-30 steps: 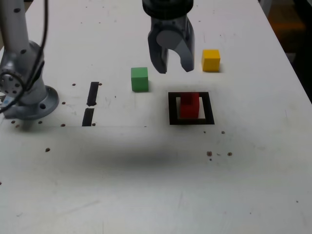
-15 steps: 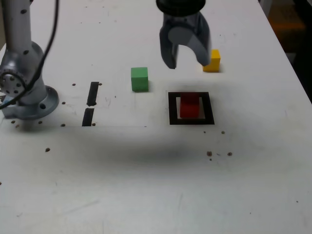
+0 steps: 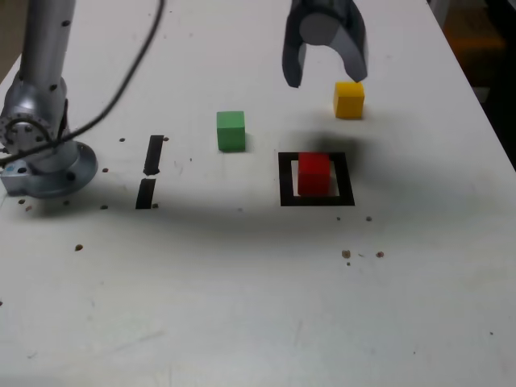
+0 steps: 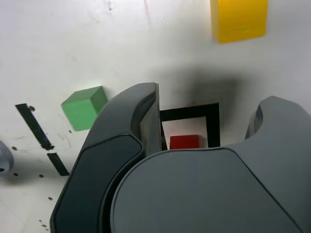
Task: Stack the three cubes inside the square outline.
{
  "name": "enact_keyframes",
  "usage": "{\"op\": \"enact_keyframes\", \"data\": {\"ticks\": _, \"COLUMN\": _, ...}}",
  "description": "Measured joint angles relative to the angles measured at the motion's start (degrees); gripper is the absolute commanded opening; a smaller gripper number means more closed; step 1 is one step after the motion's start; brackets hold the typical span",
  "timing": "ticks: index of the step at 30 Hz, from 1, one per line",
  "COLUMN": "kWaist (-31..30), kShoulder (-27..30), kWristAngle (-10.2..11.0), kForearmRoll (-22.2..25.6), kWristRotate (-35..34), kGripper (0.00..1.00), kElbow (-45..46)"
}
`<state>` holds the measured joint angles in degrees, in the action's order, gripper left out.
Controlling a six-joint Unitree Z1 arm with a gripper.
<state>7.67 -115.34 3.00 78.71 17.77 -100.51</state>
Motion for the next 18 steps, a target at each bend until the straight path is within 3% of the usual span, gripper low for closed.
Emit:
{"op": "enact_keyframes", "data": {"ticks": 3, "kWaist": 2.59, "kShoulder": -3.64, "kWristAngle": -2.80, "kForearmRoll": 1.14, "kWristRotate": 1.69, "kGripper": 0.79, "kElbow": -4.25}}
{"op": "enact_keyframes", "data": {"ticks": 7, "kWaist": 3.93, "kShoulder": -7.20, "kWristAngle": -3.84, "kForearmRoll": 1.68, "kWristRotate": 2.12, "kGripper": 0.80, "kElbow": -8.50}}
{"op": "enact_keyframes", "data": {"ticks": 12, "kWaist": 5.87, "kShoulder": -10.03, "kWristAngle": -3.97, "kForearmRoll": 1.87, "kWristRotate": 2.25, "kGripper": 0.80, "kElbow": -10.61}}
{"op": "enact_keyframes", "data": {"ticks": 18, "kWaist": 8.76, "kShoulder": -12.26, "kWristAngle": -2.58, "kForearmRoll": 1.82, "kWristRotate": 3.11, "kGripper": 0.80, "kElbow": -11.31}}
